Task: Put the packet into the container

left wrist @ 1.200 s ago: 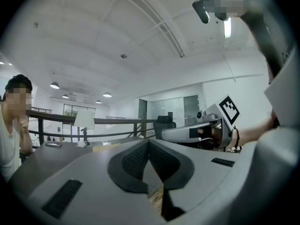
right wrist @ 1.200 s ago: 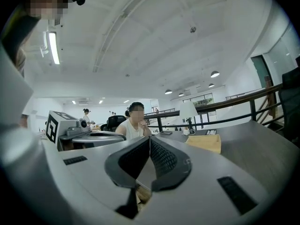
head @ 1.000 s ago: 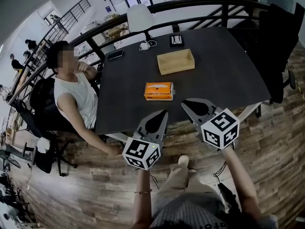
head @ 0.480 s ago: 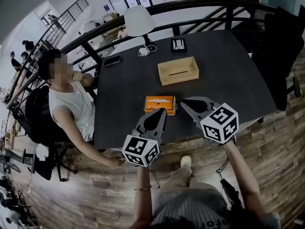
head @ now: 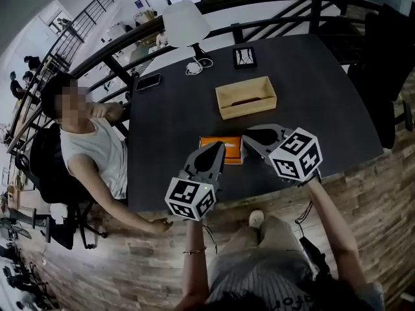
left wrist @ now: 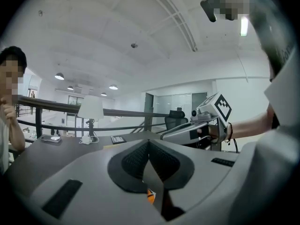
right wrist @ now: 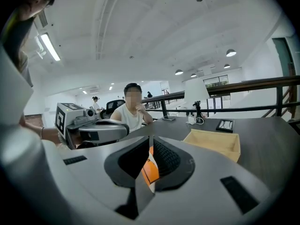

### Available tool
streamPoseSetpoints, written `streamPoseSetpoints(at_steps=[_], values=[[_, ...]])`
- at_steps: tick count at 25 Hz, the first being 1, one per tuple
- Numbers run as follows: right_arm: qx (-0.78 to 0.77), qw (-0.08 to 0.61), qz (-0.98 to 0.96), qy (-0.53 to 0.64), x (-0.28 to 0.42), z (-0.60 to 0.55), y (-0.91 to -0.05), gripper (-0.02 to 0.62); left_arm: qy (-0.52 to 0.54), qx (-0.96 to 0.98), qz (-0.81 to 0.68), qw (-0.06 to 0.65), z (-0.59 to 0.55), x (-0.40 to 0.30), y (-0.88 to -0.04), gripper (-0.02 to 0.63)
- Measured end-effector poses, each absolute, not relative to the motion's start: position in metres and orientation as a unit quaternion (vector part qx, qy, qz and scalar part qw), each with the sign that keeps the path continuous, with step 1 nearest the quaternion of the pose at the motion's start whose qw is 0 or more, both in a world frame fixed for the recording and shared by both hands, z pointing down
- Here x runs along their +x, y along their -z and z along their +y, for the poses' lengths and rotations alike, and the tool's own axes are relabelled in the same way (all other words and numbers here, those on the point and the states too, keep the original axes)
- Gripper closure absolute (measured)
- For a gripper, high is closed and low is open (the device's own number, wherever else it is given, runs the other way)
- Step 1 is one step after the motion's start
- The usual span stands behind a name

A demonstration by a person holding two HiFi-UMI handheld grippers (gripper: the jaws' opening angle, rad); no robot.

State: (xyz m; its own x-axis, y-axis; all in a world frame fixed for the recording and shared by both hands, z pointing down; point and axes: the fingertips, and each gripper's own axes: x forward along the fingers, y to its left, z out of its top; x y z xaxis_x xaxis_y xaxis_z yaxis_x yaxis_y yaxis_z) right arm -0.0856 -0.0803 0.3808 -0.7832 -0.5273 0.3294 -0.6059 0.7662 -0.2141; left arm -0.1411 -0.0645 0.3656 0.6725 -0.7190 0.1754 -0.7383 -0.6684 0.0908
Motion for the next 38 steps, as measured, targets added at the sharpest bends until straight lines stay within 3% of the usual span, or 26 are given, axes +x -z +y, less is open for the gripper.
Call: streamPoseSetpoints(at_steps=[7,10,19,38], values=[[0.260,0.147,-0.934,-0.194,-0.089,-0.106,-0.408,0.580,-0.075,0.902,-0.416,0.093,-0.086,-0.141,-0.379,0.598],[0.224,0.156,-0.934,-0.229,-0.093,-0.112,-0.420,0.512,-0.077,0.891,-0.434,0.106,-0.095,-0.143,-0.385,0.598],[0.116,0.228,-0.928,-0.272,-0.095,-0.132,-0.469,0.472,-0.090,0.858,-0.488,0.134,-0.119,-0.132,-0.411,0.598],[0.012,0.304,-0.887,-0.346,-0.118,-0.130,-0.538,0.459,-0.097,0.823,-0.534,0.167,-0.131,-0.144,-0.450,0.598]])
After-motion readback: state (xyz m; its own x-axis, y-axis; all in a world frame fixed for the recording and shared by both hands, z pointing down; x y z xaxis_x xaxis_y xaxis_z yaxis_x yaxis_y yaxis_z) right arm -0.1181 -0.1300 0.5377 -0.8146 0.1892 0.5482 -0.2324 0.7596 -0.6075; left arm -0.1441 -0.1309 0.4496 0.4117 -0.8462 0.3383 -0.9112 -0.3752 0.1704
